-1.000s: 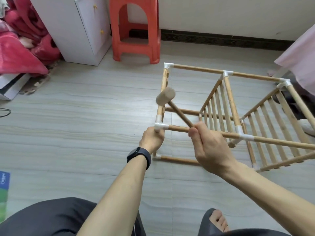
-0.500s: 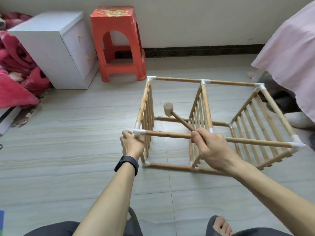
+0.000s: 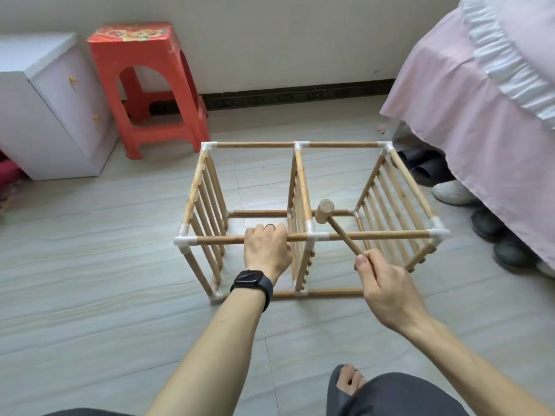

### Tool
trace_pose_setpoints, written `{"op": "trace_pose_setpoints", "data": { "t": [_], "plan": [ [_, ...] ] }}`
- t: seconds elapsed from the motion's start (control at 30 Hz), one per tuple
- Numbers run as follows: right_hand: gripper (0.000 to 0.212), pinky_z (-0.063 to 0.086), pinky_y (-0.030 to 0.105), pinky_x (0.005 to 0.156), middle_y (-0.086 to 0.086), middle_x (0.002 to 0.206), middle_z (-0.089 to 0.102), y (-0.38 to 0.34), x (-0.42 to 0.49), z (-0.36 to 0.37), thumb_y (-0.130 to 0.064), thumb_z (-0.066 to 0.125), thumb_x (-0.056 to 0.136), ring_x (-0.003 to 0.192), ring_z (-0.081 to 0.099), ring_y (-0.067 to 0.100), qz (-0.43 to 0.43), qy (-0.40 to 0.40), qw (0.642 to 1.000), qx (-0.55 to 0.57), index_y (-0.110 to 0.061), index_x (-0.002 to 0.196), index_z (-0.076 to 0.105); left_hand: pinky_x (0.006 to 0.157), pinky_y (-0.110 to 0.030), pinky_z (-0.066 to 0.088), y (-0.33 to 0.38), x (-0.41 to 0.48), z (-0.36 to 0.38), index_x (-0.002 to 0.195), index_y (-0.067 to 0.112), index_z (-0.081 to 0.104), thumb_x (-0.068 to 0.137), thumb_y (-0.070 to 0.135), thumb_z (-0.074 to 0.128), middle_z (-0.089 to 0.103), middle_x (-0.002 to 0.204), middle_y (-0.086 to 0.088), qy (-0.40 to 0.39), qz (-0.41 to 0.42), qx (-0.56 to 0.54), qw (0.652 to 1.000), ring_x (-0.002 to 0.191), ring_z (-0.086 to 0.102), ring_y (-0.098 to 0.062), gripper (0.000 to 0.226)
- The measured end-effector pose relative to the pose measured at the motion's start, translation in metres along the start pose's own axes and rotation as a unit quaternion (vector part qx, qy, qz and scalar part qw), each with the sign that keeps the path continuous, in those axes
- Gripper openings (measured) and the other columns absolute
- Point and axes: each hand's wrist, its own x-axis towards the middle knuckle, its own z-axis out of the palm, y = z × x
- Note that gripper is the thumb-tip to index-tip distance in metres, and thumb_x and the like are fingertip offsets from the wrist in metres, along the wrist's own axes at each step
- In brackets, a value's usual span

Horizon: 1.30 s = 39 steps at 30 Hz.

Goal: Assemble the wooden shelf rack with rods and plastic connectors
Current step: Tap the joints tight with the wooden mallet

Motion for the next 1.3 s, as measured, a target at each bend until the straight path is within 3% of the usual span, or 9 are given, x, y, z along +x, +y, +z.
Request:
{"op": "trace_pose_setpoints", "data": {
  "t": [0.13,0.3,0.43,0.6,0.73,0.9,1.0,1.13,1.3],
  "plan": [
    [0.034,0.049,0.044,0.060,-0.004,0.060,0.061,0.007,0.003,-0.008,-0.046,0.035,0.103,0.058,0.057,0.012,0.026,-0.052,0.997,-0.042,-0.027,0.080,0.051,0.084,-0.041,0.036,0.002,0.005,-0.002,0.084,0.021,0.051,0.091,0.014,0.045,0.060,0.080,-0.002,-0.009,-0.030,0.021,0.999,0.074,0.046,-0.025,0.011],
    [0.030,0.035,0.017,0.044,-0.008,0.060,0.057,0.002,0.007,-0.018,-0.045,0.034,0.105,0.048,0.053,0.012,-0.061,0.103,0.990,0.077,-0.028,0.086,0.051,0.080,-0.040,0.036,0.002,0.008,0.001,0.081,0.021,0.048,0.090,0.009,0.045,0.047,0.071,0.001,-0.009,-0.022,0.040,0.999,0.072,0.045,-0.024,0.016],
    [0.032,0.046,0.038,0.056,-0.003,0.061,0.059,0.005,0.008,-0.009,-0.045,0.028,0.105,0.059,0.059,0.020,-0.006,-0.086,0.992,-0.096,-0.031,0.082,0.044,0.083,-0.041,0.038,0.002,0.006,0.000,0.082,0.021,0.047,0.090,0.005,0.044,0.047,0.071,0.001,-0.021,-0.025,0.047,0.998,0.073,0.045,-0.024,0.019],
    [0.032,0.036,0.021,0.040,-0.007,0.057,0.057,-0.001,0.009,-0.010,-0.045,0.029,0.107,0.045,0.053,0.013,-0.084,0.065,0.993,0.046,-0.030,0.083,0.046,0.083,-0.040,0.037,0.001,0.006,-0.002,0.083,0.022,0.047,0.090,0.003,0.044,0.045,0.071,0.002,-0.031,-0.023,0.047,0.998,0.074,0.045,-0.023,0.020],
    [0.036,0.041,0.038,0.054,-0.002,0.058,0.055,0.000,0.009,-0.006,-0.048,0.024,0.105,0.053,0.053,0.019,0.002,-0.106,0.988,-0.115,-0.029,0.081,0.043,0.085,-0.040,0.037,0.000,0.006,-0.003,0.084,0.022,0.047,0.090,0.002,0.044,0.048,0.074,0.001,-0.031,-0.021,0.043,0.998,0.075,0.044,-0.023,0.021],
    [0.037,0.036,0.028,0.038,0.000,0.051,0.053,-0.004,0.006,-0.004,-0.049,0.024,0.106,0.041,0.051,0.016,-0.056,0.010,0.998,0.024,-0.029,0.083,0.046,0.086,-0.040,0.038,0.000,0.006,-0.002,0.085,0.023,0.047,0.092,0.002,0.043,0.049,0.074,0.001,-0.028,-0.017,0.042,0.999,0.075,0.045,-0.022,0.022],
    [0.041,0.041,0.038,0.052,-0.002,0.059,0.057,-0.004,0.007,-0.002,-0.052,0.019,0.104,0.053,0.055,0.018,0.011,-0.105,0.989,-0.101,-0.029,0.082,0.044,0.085,-0.039,0.038,0.000,0.006,-0.002,0.084,0.022,0.047,0.092,0.002,0.043,0.050,0.074,0.001,-0.029,-0.017,0.043,0.999,0.075,0.045,-0.022,0.022],
    [0.041,0.040,0.028,0.043,-0.002,0.053,0.056,-0.003,0.006,-0.001,-0.053,0.023,0.103,0.051,0.056,0.016,-0.021,-0.004,1.000,-0.021,-0.030,0.078,0.046,0.083,-0.039,0.037,-0.001,0.006,-0.003,0.084,0.023,0.048,0.094,0.004,0.044,0.049,0.072,0.001,-0.026,-0.015,0.052,0.998,0.074,0.046,-0.022,0.022],
    [0.046,0.041,0.038,0.054,-0.001,0.058,0.056,-0.007,0.012,-0.002,-0.050,0.024,0.106,0.055,0.055,0.018,0.029,-0.112,0.986,-0.119,-0.026,0.074,0.048,0.081,-0.037,0.037,-0.004,0.004,-0.011,0.089,0.020,0.062,0.091,0.007,0.047,0.048,0.069,0.003,-0.051,-0.010,0.074,0.996,0.070,0.048,-0.021,0.020]
  ]
}}
